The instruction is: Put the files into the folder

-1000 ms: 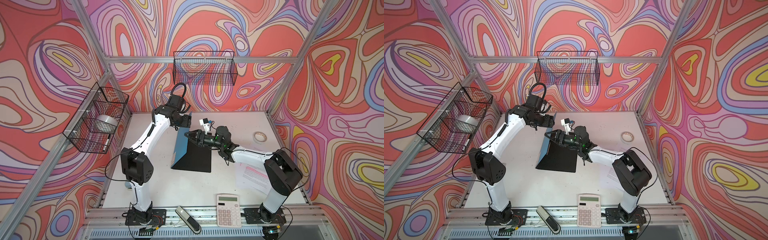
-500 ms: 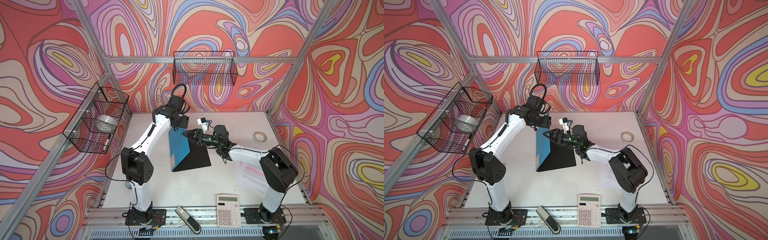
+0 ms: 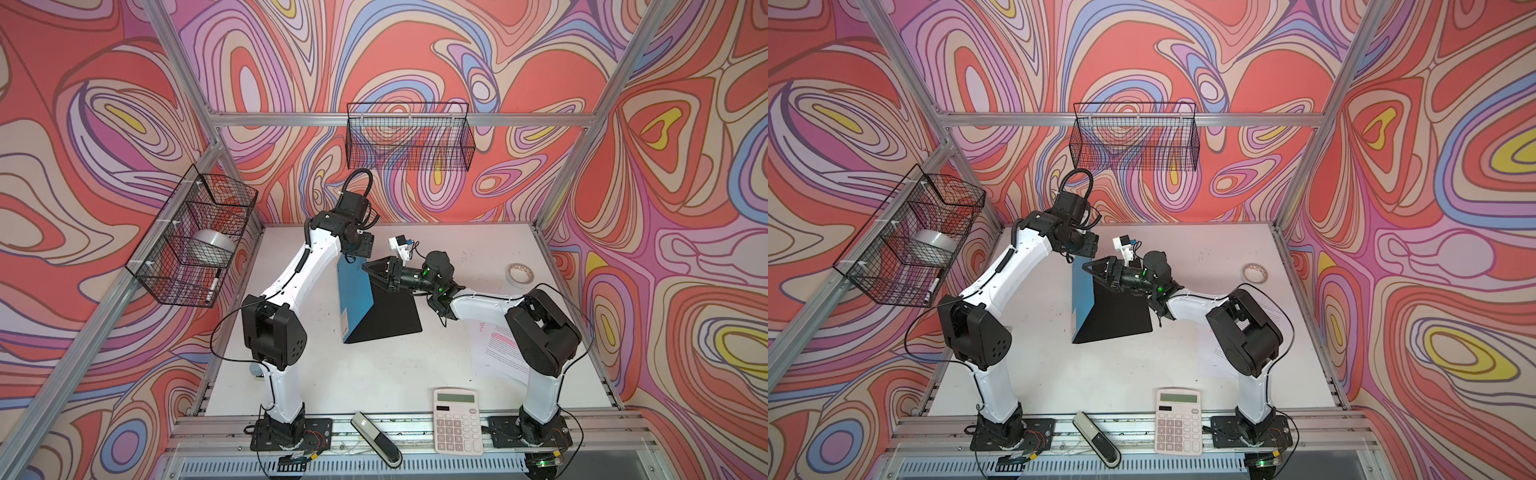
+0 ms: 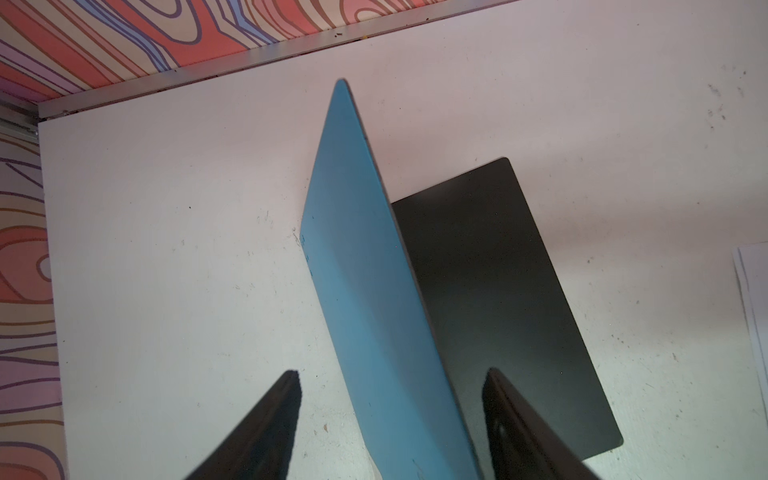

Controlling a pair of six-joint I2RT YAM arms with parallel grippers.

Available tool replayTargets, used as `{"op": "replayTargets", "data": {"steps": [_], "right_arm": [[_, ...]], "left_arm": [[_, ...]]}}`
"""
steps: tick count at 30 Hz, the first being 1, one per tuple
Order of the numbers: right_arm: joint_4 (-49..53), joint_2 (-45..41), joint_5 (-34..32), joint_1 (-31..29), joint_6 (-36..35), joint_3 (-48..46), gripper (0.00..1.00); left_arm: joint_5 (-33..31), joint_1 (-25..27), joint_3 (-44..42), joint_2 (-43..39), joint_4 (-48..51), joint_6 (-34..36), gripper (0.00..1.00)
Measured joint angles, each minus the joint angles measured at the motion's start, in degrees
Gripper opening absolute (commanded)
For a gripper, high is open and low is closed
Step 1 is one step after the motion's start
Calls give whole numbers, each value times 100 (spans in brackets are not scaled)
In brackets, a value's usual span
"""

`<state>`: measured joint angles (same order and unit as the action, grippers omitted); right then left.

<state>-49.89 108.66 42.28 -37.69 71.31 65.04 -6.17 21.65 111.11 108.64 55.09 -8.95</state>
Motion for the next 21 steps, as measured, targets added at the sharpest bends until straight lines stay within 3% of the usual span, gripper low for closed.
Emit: {"op": "replayTargets", "data": {"steps": [2,11,14,21], "right_arm": [[-42,0,42,0,42,24,94],[-601,63,162,0,365,140,94],[-636,66,173,0,387,140,94],[-317,63,160,0,157,140,94]], "left_arm": [[-22,2,0,0,31,22,50],[-197,-68,0,-2,181,57,40],[-264,-79,-2,-4,260,87,31],[-317,-269,-120,-116,391,127,21]]}}
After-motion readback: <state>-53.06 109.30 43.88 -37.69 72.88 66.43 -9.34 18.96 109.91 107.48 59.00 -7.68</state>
